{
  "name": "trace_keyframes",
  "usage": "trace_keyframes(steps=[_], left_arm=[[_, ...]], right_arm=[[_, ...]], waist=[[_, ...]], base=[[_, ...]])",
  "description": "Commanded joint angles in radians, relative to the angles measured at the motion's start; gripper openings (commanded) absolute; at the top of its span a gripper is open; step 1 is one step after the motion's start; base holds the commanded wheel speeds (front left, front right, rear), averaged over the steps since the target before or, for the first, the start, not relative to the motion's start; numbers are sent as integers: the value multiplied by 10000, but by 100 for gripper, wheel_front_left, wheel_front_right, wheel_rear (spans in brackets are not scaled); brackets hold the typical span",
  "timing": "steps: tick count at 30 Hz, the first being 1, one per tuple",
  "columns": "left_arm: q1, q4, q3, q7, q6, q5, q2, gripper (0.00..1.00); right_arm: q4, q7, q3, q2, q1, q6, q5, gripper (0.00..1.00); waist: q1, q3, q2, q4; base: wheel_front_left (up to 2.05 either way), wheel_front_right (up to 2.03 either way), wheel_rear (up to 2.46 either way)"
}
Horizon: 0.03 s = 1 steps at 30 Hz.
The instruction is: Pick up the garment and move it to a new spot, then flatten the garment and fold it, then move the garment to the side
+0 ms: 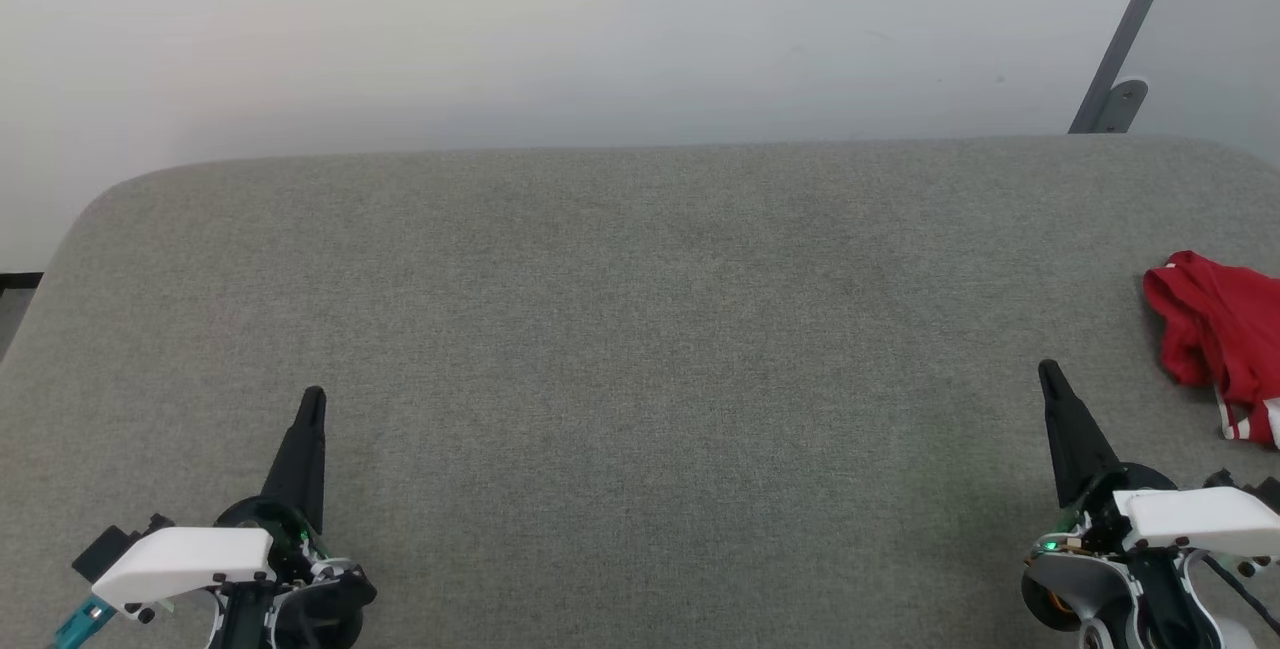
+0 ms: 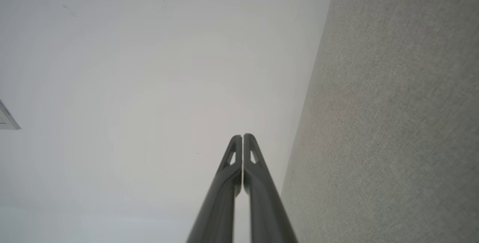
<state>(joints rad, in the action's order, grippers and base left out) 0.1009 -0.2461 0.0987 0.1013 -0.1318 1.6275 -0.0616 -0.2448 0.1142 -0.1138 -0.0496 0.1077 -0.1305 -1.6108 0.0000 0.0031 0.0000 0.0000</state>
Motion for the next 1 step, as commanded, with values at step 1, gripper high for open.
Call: trace_keyframes(steps=[1], left_arm=[[150, 3, 35, 56, 22, -55, 23, 0]], right_arm=[[-18, 19, -8, 17, 38, -4, -37, 0]], waist=[[0, 0, 0, 0]], base=[[0, 0, 0]])
